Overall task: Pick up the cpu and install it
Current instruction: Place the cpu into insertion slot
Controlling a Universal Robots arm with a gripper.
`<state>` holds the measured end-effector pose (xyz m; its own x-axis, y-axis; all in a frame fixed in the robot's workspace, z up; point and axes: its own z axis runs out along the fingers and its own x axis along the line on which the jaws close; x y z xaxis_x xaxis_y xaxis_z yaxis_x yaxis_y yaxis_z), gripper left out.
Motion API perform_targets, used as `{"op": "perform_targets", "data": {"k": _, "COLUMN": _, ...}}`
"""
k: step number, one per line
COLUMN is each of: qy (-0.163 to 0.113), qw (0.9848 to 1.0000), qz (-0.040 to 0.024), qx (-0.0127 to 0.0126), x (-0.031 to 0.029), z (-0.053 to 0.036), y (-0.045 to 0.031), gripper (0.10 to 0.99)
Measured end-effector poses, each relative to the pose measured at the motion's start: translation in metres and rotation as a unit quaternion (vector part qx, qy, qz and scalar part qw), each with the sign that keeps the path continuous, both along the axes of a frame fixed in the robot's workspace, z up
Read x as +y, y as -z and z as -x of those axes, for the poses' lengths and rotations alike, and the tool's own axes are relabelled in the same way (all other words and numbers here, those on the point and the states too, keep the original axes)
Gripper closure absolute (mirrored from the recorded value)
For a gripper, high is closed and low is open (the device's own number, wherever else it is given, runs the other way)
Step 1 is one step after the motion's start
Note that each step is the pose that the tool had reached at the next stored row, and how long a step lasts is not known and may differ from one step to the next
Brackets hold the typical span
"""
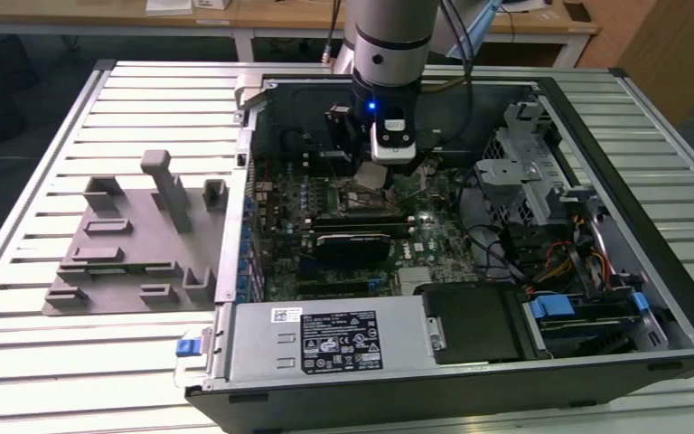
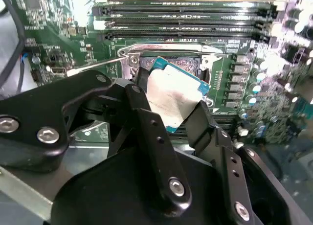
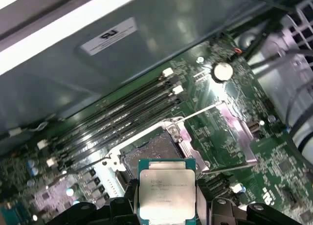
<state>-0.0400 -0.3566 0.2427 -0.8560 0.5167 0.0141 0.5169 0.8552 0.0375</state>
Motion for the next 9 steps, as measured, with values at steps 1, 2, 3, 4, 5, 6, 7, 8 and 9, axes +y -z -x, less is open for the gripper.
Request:
{"op": "perform_targets", "data": {"k": 1, "qy": 0.009, "qw": 1.0000, "qz": 0.0000, "qx": 0.0000, "x": 0.0000, "z": 0.0000, "y": 0.0000, "gripper": 0.541}}
{"op": "perform_targets", "data": {"k": 2, "qy": 0.018, "qw": 0.9998, "qz": 0.0000, "qx": 0.0000, "x": 0.0000, "z": 0.0000, "y": 0.0000, "gripper": 0.541}}
{"op": "perform_targets", "data": {"k": 3, "qy": 0.028, "qw": 0.9996, "qz": 0.0000, "qx": 0.0000, "x": 0.0000, "z": 0.0000, "y": 0.0000, "gripper": 0.541}}
{"op": "perform_targets", "data": {"k": 4, "qy": 0.037, "qw": 0.9993, "qz": 0.0001, "qx": 0.0000, "x": 0.0000, "z": 0.0000, "y": 0.0000, "gripper": 0.541}}
{"op": "perform_targets", "data": {"k": 5, "qy": 0.046, "qw": 0.9990, "qz": 0.0000, "qx": 0.0000, "x": 0.0000, "z": 0.0000, "y": 0.0001, "gripper": 0.541}}
{"op": "perform_targets", "data": {"k": 6, "qy": 0.055, "qw": 0.9985, "qz": 0.0001, "qx": 0.0000, "x": 0.0000, "z": 0.0000, "y": 0.0001, "gripper": 0.541}}
{"op": "perform_targets", "data": {"k": 7, "qy": 0.063, "qw": 0.9980, "qz": 0.0001, "qx": 0.0000, "x": 0.0000, "z": 0.0000, "y": 0.0001, "gripper": 0.541}}
{"op": "perform_targets", "data": {"k": 8, "qy": 0.073, "qw": 0.9974, "qz": 0.0001, "qx": 0.0000, "x": 0.0000, "z": 0.0000, "y": 0.0001, "gripper": 0.541}}
{"op": "perform_targets", "data": {"k": 9, "qy": 0.082, "qw": 0.9966, "qz": 0.0000, "qx": 0.0000, "x": 0.0000, "z": 0.0000, "y": 0.0001, "gripper": 0.541}}
